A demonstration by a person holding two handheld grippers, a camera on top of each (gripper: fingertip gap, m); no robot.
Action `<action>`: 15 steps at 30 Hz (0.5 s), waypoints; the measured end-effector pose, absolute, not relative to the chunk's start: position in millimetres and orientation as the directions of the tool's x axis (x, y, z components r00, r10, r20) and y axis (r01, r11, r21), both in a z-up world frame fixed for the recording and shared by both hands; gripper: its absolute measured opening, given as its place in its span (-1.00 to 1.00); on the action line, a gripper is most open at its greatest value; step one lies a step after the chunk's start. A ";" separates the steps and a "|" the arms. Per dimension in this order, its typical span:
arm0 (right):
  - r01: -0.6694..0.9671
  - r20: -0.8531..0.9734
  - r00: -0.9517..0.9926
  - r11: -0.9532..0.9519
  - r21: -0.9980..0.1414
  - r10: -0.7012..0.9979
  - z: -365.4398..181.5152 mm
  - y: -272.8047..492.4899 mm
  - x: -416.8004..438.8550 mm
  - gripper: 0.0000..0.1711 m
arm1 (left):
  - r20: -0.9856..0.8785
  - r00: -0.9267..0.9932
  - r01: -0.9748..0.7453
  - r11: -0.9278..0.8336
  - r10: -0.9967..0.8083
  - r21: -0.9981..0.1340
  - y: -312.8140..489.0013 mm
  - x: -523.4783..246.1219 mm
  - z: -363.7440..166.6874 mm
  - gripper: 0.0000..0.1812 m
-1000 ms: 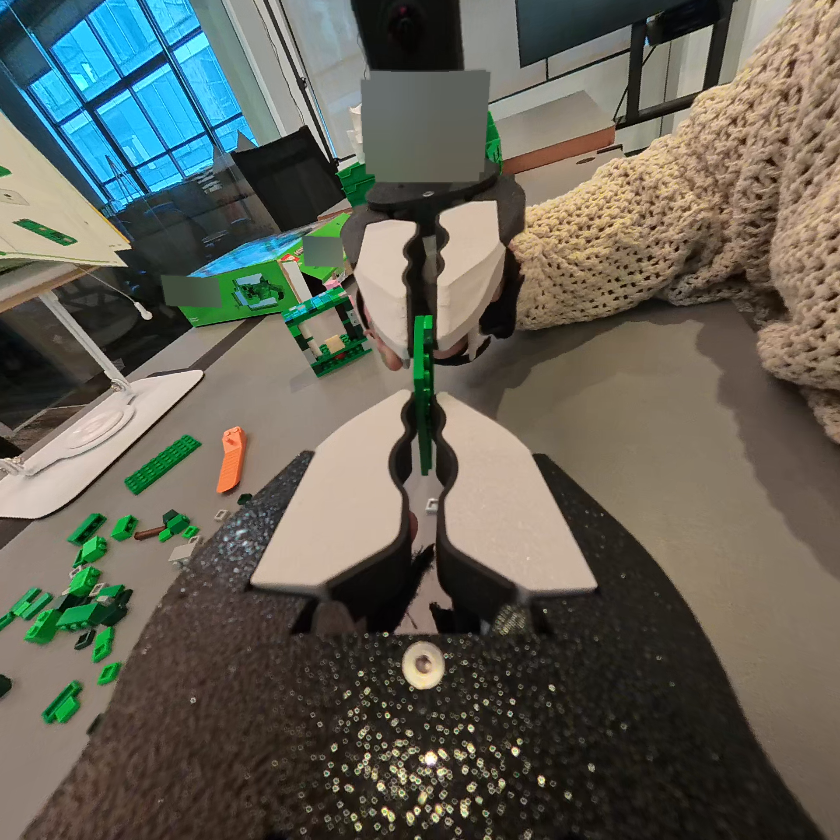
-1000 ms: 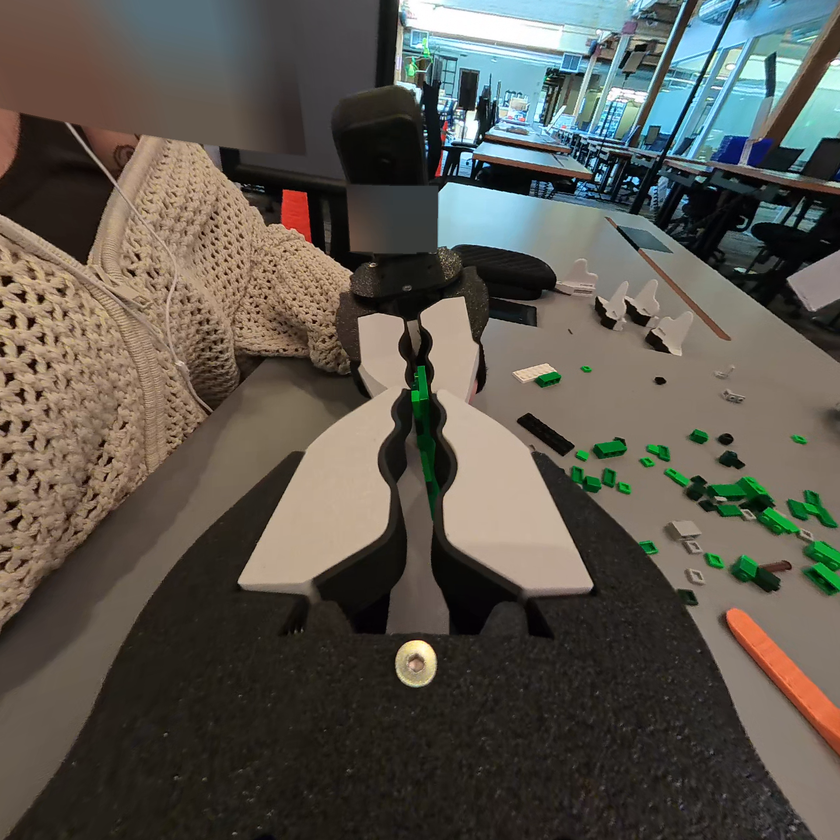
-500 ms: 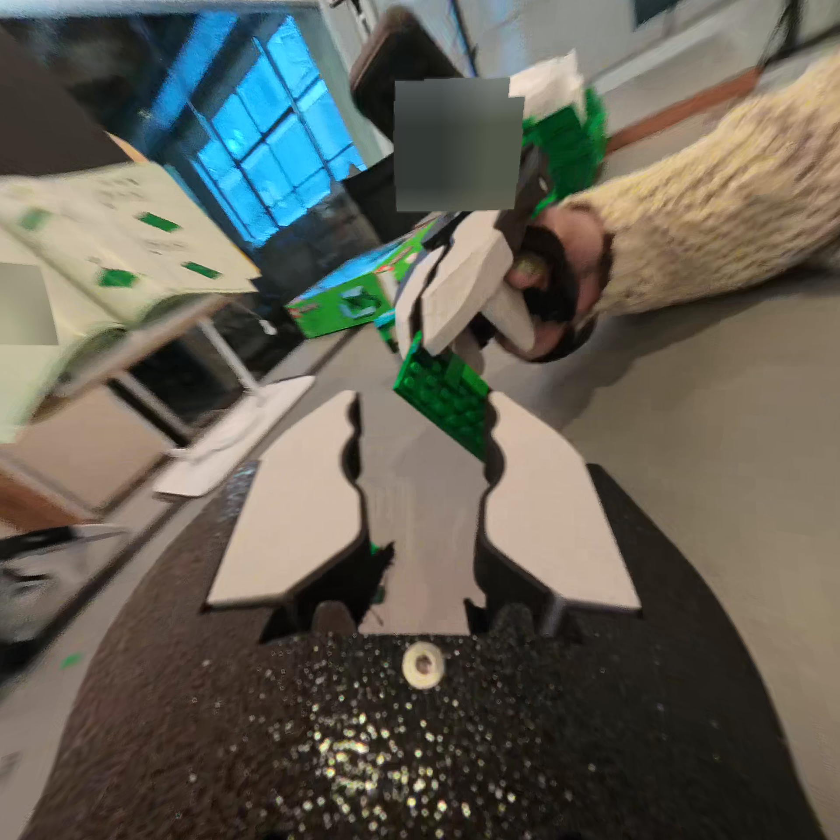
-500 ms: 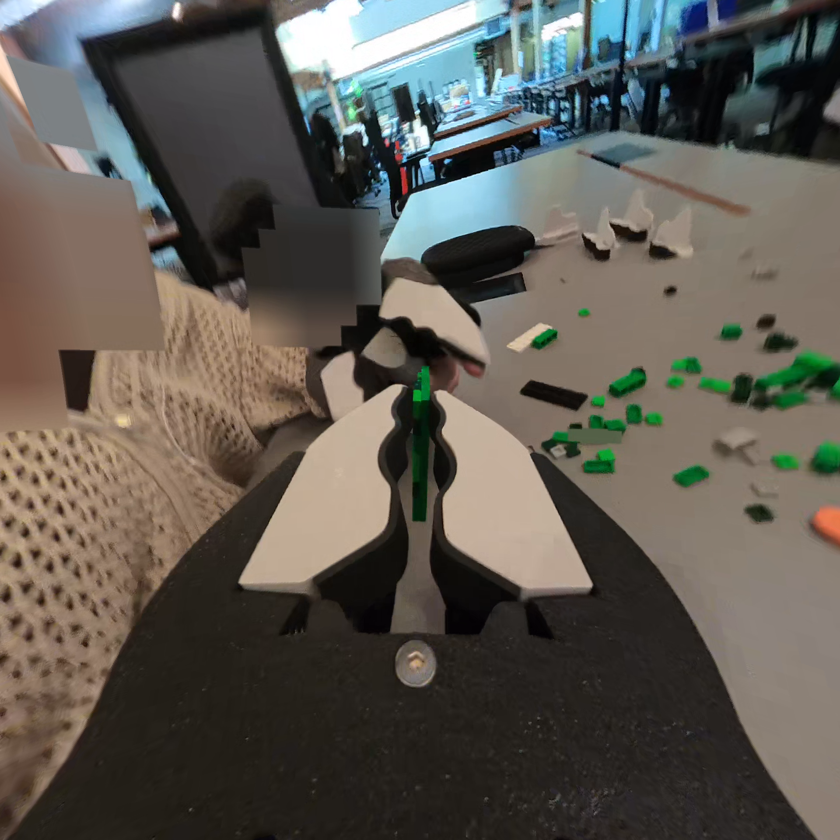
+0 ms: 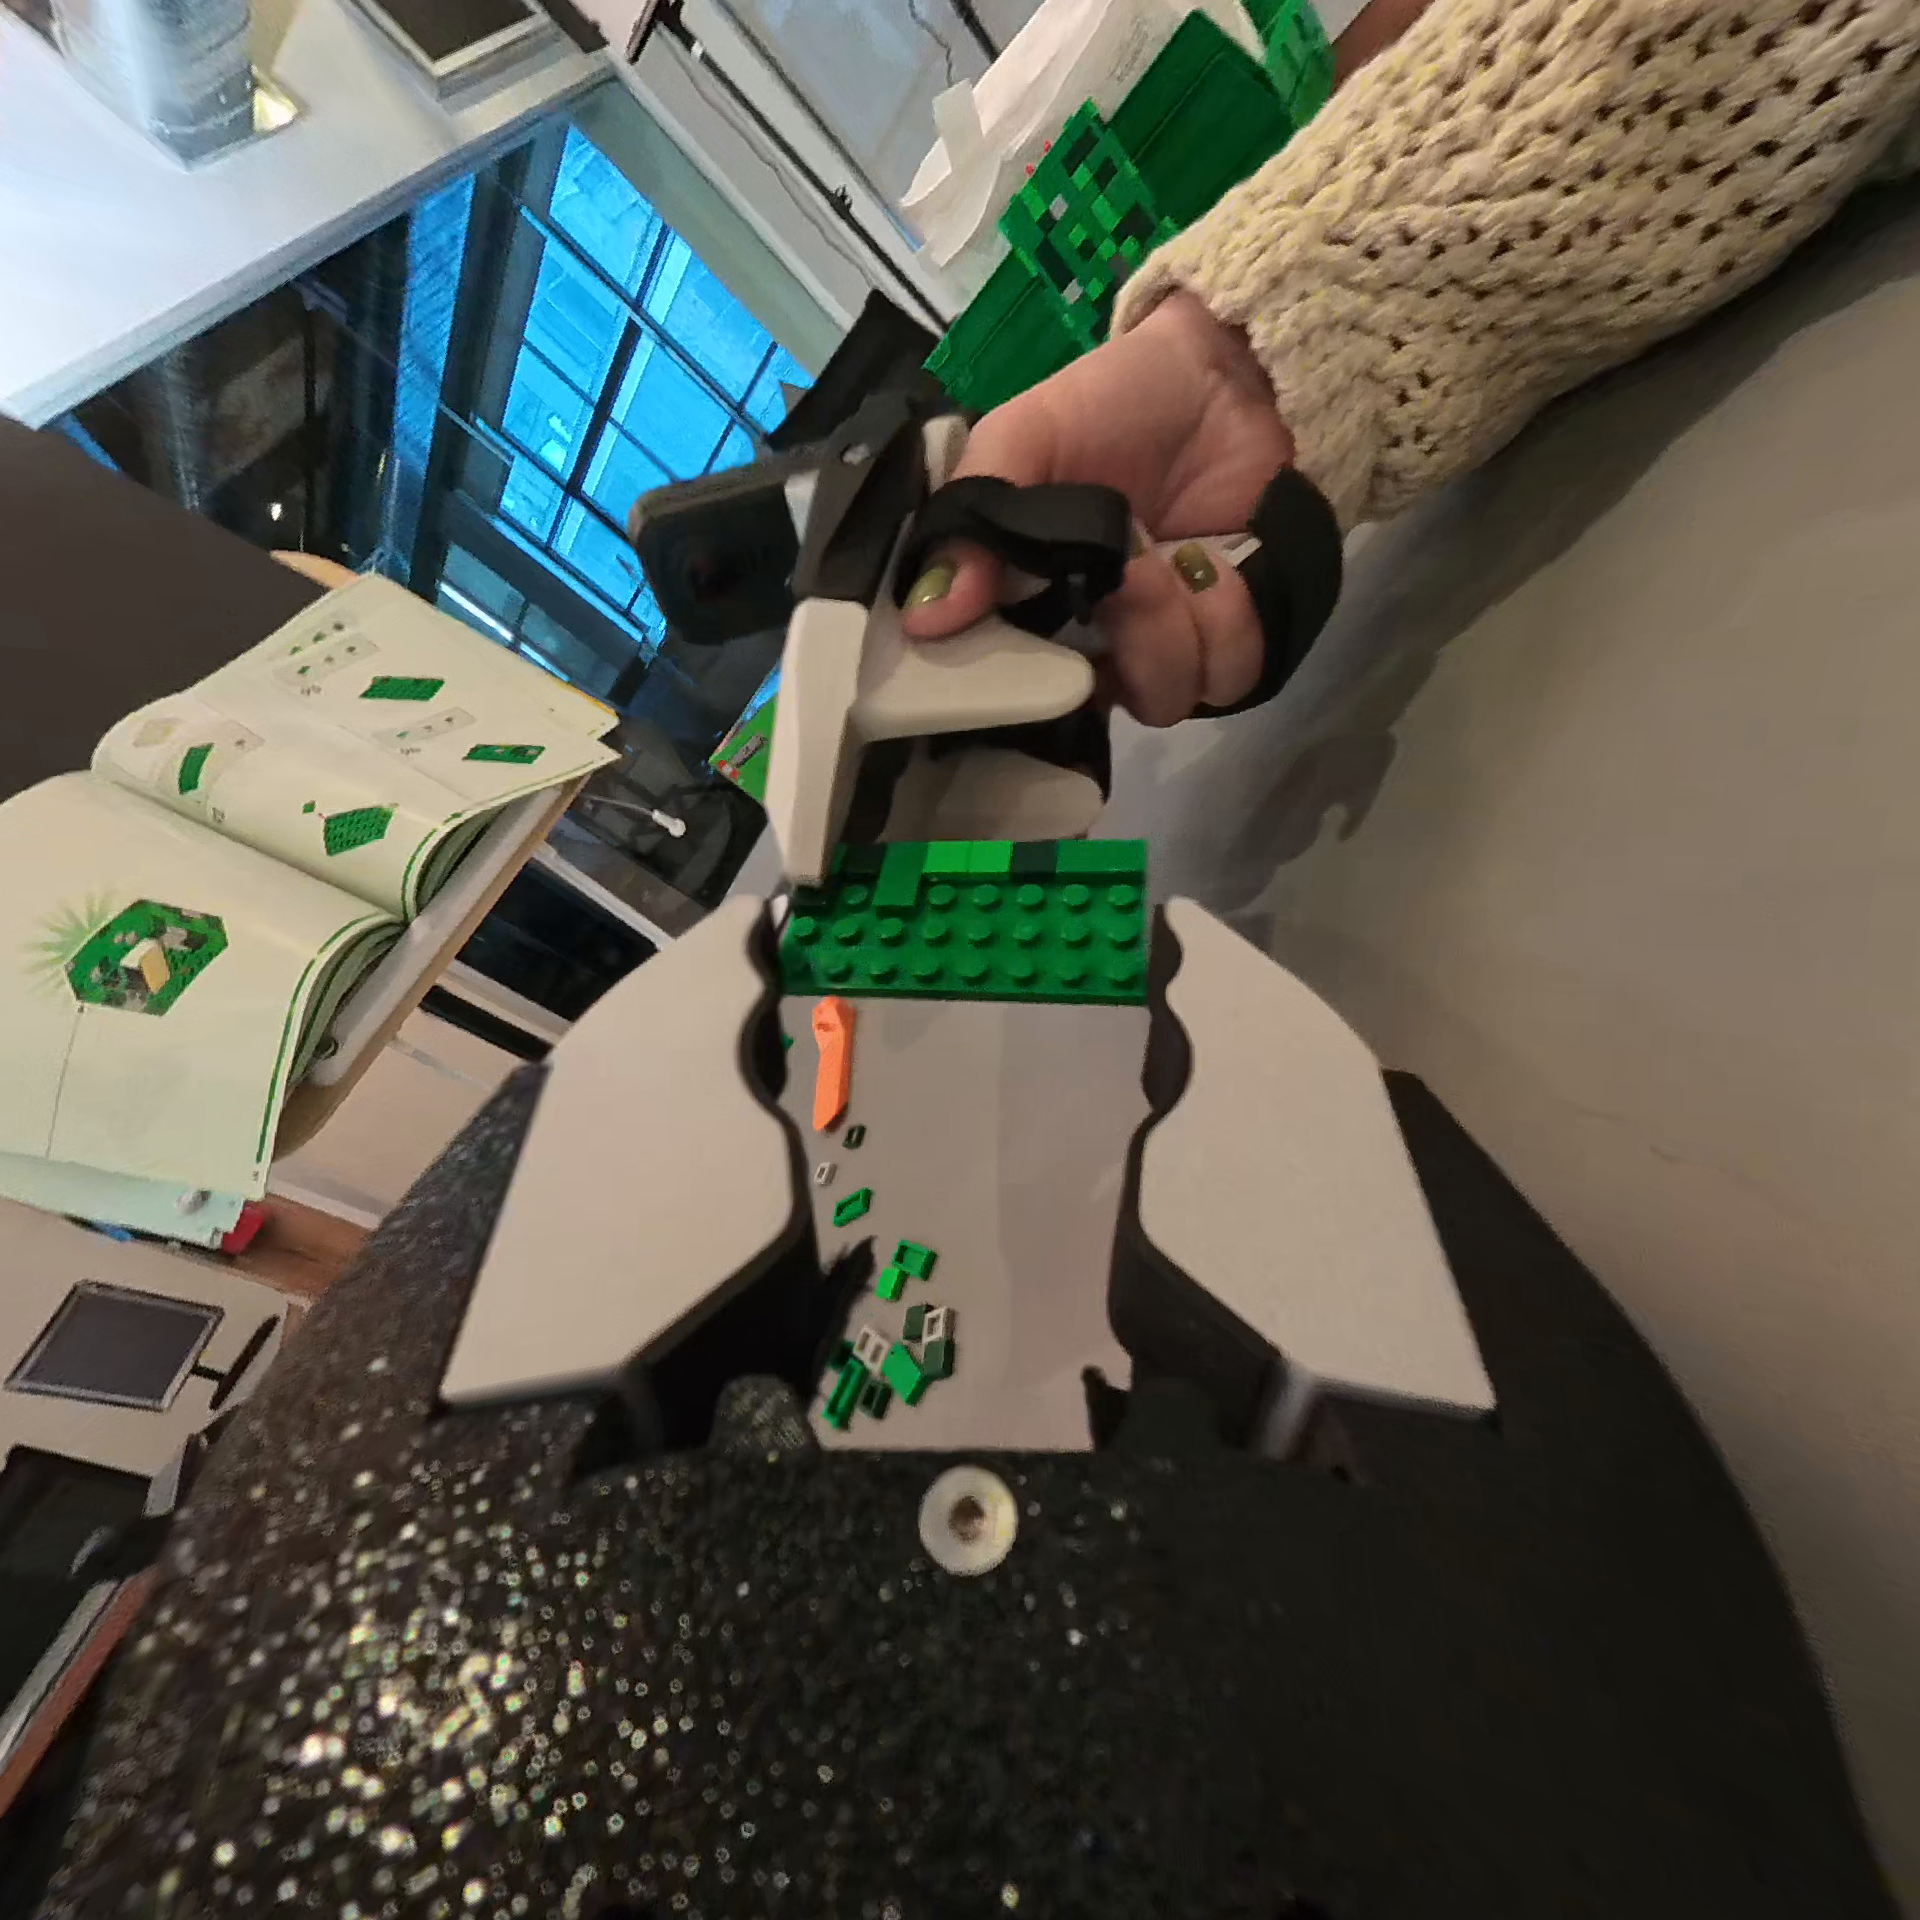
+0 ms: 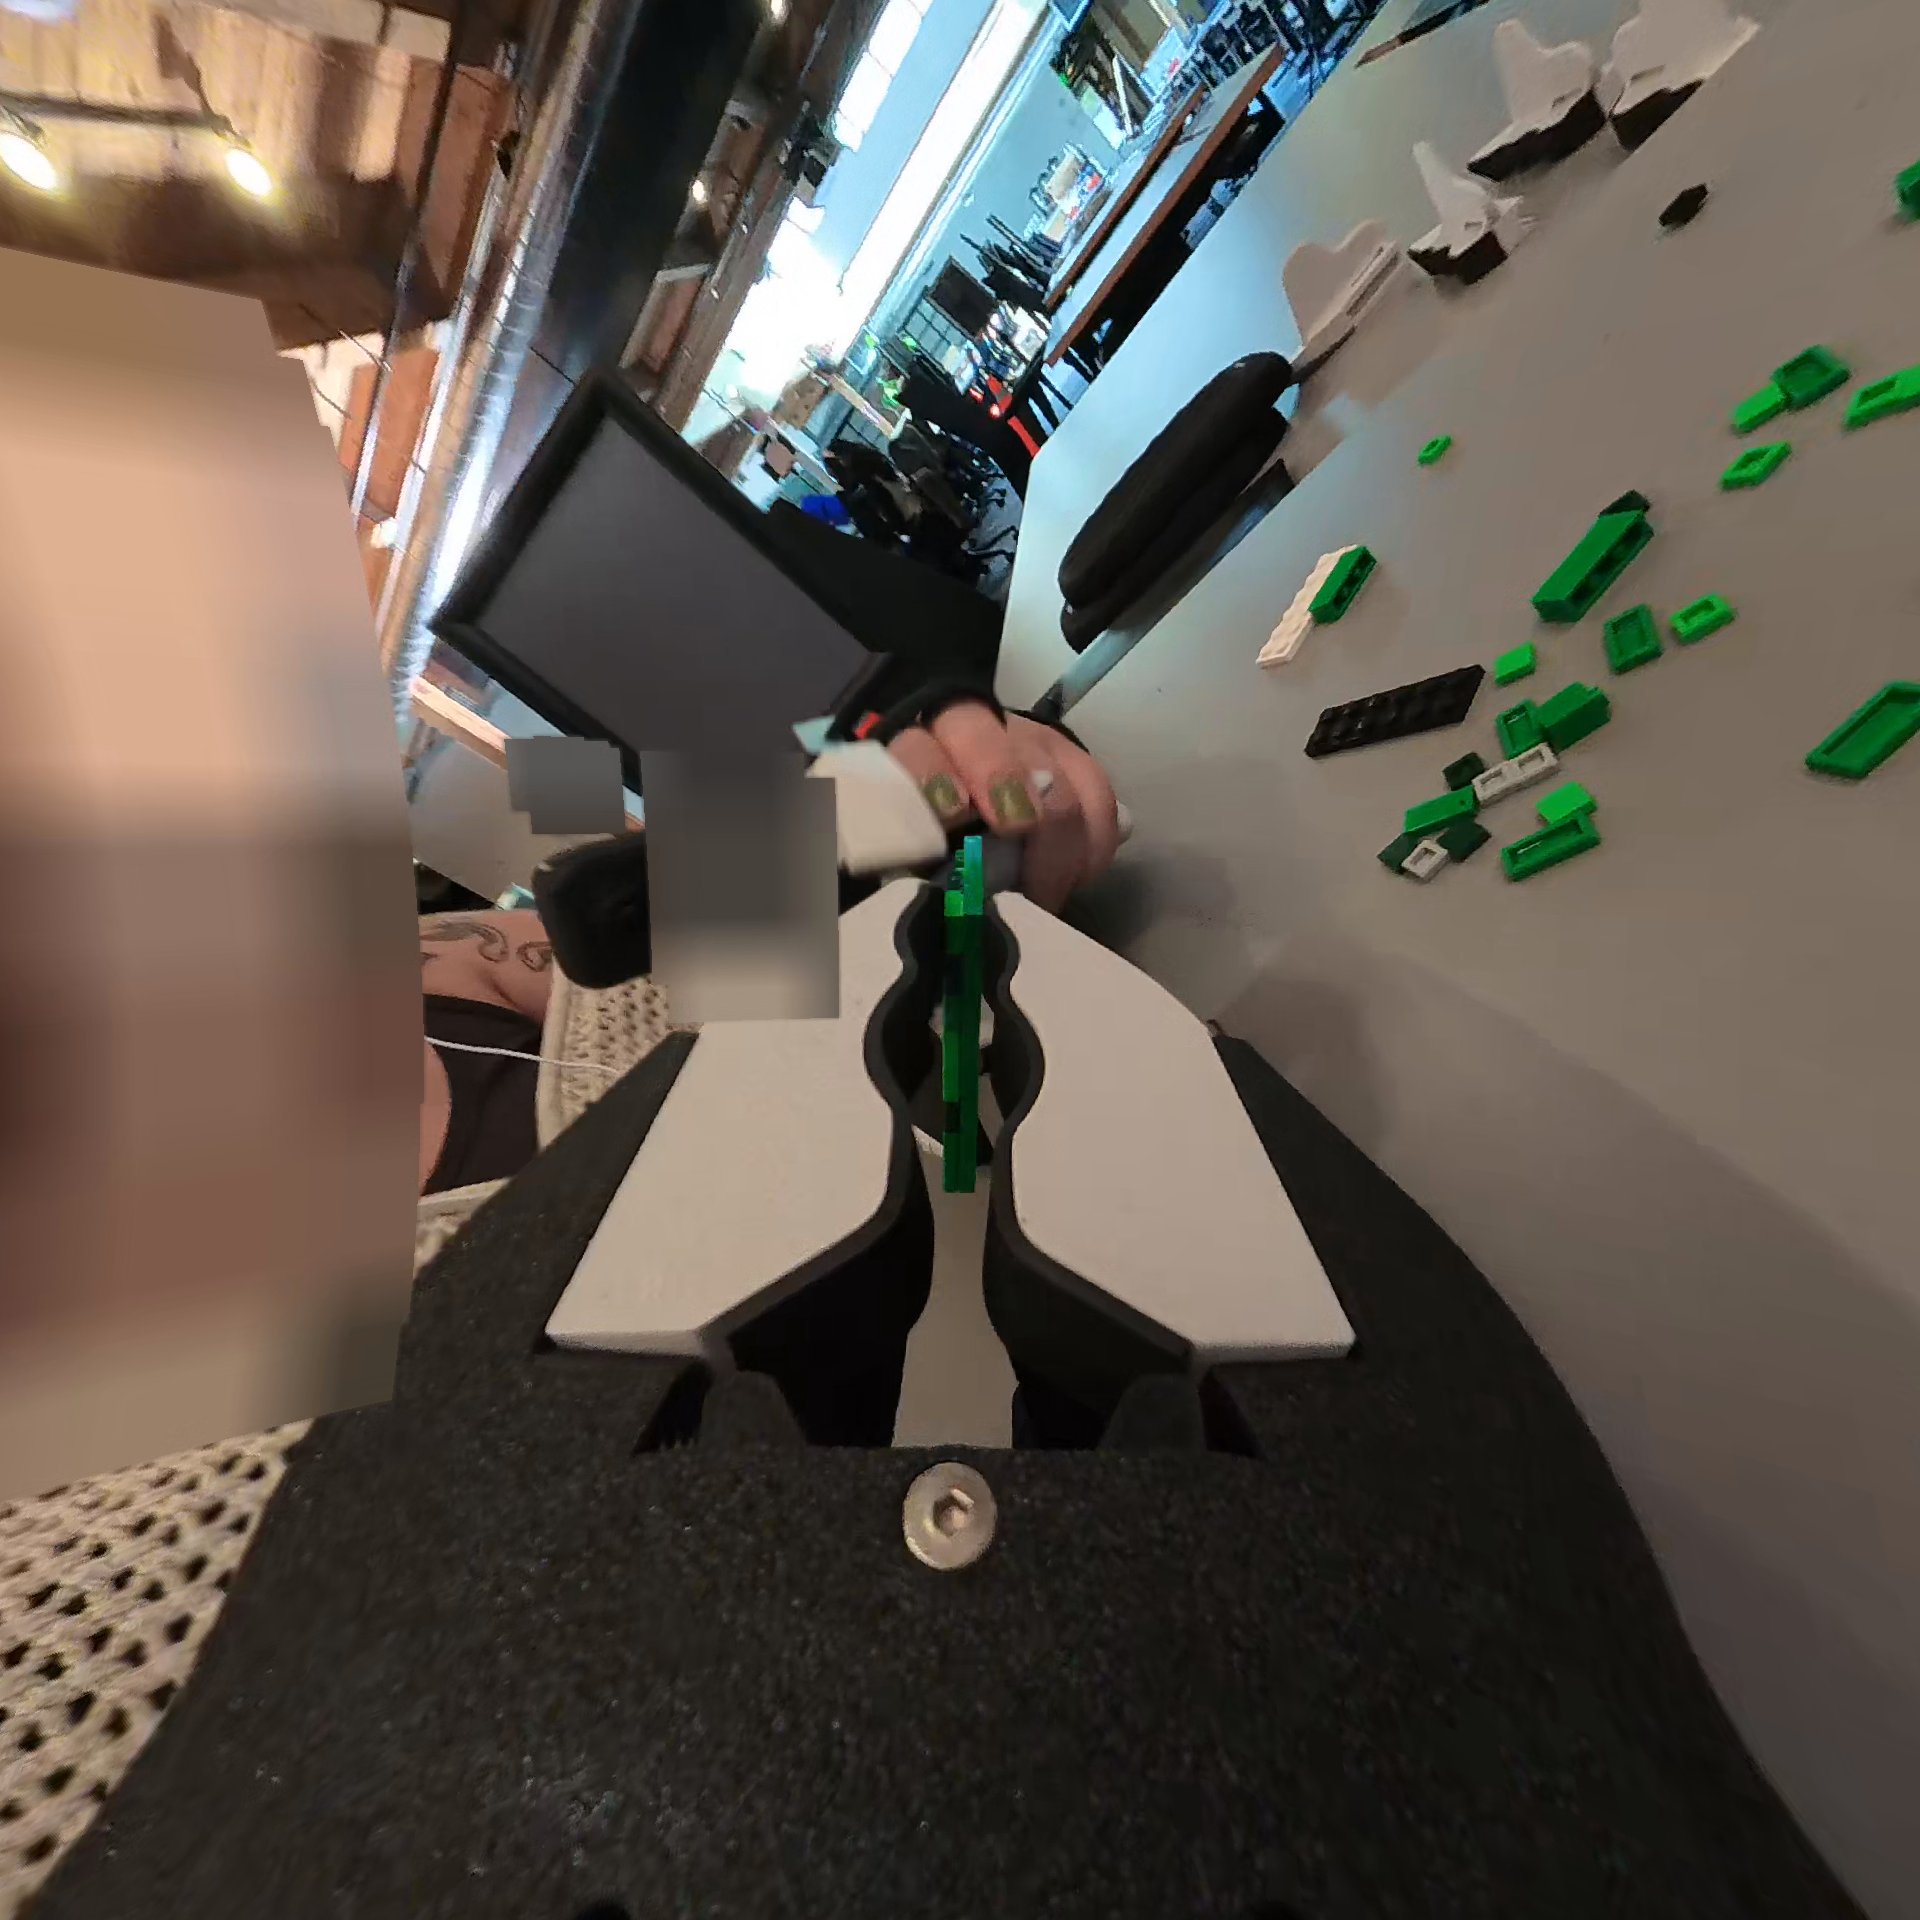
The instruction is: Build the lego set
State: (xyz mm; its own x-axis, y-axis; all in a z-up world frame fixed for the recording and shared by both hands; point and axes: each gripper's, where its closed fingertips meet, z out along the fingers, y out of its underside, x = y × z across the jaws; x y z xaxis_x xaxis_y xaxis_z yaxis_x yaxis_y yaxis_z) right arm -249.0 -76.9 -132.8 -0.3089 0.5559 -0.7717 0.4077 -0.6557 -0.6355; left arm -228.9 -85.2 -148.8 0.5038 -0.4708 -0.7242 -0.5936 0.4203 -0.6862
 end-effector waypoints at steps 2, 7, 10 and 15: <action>0.400 -0.792 -0.316 -0.683 -0.611 0.523 -130.3 -74.0 -248.2 -0.94 | -0.733 0.479 -0.594 0.437 -0.482 -0.676 -89.2 -224.3 -151.1 -0.51; 0.415 -0.793 -0.321 -0.675 -0.610 0.518 -132.0 -76.1 -247.5 -0.94 | -0.678 0.571 -0.556 0.389 -0.463 -0.734 -80.5 -233.4 -140.8 -0.05; 0.434 -0.798 -0.332 -0.669 -0.603 0.503 -132.3 -80.0 -247.7 -0.93 | -0.634 0.573 -0.524 0.362 -0.519 -0.771 -81.8 -233.7 -143.4 -0.02; 0.456 -0.803 -0.340 -0.662 -0.595 0.489 -133.8 -82.8 -245.9 -0.93 | -0.660 0.523 -0.569 0.356 -0.539 -0.741 -83.8 -228.1 -154.6 -0.16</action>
